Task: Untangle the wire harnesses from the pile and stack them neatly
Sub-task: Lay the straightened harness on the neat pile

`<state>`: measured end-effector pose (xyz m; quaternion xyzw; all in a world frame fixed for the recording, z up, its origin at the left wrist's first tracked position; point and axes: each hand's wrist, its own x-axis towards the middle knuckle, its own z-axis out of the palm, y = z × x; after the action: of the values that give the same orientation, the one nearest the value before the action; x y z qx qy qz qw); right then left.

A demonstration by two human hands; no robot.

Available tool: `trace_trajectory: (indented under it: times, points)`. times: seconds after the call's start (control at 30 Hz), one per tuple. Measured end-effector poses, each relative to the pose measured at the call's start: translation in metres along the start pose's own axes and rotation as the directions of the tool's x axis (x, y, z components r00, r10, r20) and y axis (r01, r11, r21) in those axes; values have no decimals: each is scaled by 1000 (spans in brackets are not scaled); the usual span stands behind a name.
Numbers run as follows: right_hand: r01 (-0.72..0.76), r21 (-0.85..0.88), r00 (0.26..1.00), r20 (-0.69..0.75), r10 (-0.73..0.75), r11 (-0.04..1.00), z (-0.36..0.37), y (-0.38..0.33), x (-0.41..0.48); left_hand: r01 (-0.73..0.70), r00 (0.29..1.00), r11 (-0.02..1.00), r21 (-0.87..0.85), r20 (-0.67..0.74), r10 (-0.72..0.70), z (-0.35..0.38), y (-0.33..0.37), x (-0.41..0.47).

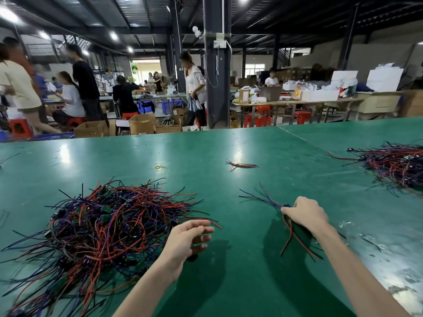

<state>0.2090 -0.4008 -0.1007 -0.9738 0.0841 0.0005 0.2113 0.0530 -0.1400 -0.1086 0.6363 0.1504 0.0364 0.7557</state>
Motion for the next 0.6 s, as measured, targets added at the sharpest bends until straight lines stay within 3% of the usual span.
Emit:
trace_trajectory:
  times: [0.17, 0.3, 0.37, 0.47, 0.6]
  points:
    - [66, 172, 994, -93, -50, 983, 11, 5, 9, -2, 1000, 1000, 18, 1, 2, 1, 0, 1]
    - [54, 299, 967, -253, 25, 953, 10, 9, 11, 3, 1000, 1000, 21, 2, -3, 2, -1, 0]
    - [17, 273, 958, -280, 62, 962, 10, 12, 11, 4, 1000, 1000, 19, 1, -4, 2, -2, 0]
    - [-46, 191, 975, -205, 86, 981, 14, 15, 10, 4, 1000, 1000, 24, -2, -3, 2, -2, 1]
    - [-18, 150, 979, -197, 48, 988, 15, 13, 13, -11, 1000, 998, 59, 2, 11, 4, -1, 3]
